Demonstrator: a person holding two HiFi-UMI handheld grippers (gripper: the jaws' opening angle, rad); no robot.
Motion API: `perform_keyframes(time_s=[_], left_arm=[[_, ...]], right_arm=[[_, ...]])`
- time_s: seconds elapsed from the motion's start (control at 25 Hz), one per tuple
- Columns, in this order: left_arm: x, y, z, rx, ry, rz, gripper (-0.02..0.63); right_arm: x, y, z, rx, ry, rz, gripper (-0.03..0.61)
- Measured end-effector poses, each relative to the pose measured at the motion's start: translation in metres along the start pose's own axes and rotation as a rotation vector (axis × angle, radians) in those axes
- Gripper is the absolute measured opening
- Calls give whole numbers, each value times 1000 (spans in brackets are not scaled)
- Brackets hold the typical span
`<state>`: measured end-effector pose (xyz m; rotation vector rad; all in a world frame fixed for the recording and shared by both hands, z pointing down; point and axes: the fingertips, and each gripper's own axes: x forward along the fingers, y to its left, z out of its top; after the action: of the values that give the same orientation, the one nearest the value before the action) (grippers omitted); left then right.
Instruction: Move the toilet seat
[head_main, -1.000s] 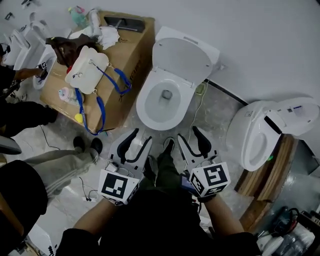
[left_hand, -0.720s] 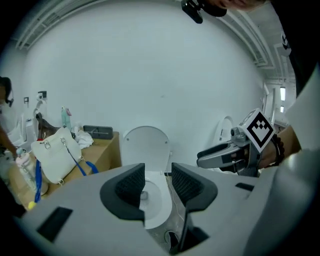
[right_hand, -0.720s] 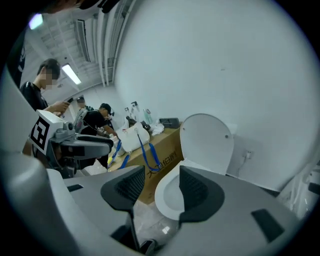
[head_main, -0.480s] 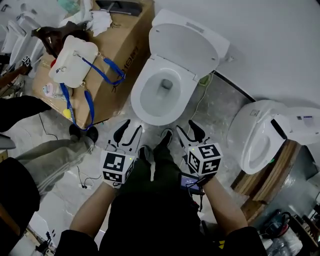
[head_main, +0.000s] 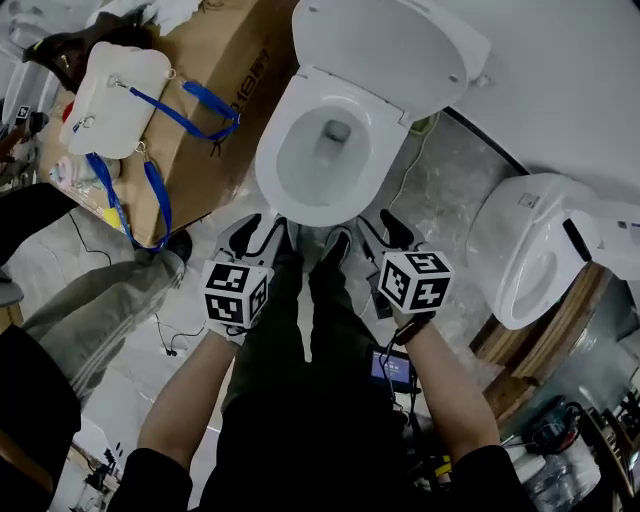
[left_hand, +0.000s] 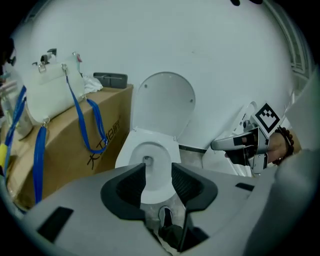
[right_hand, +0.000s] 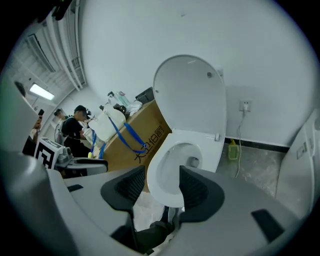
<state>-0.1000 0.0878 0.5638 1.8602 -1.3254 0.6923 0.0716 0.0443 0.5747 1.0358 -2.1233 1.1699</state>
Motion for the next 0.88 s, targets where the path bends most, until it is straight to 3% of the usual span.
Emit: perform_keyframes(time_s=[0.56,0.76,0.88], left_arm=[[100,78,-77,-208,195,-74,158],[129,92,-92,-216,231,-98,158],[143,96,-103,-234,253,-116,160]], right_arm=[[96,-50,-107,290,144,-71,232],[118,-60,-131,285,200,-95,232],[134,-65,-138,342,210,-87,232]])
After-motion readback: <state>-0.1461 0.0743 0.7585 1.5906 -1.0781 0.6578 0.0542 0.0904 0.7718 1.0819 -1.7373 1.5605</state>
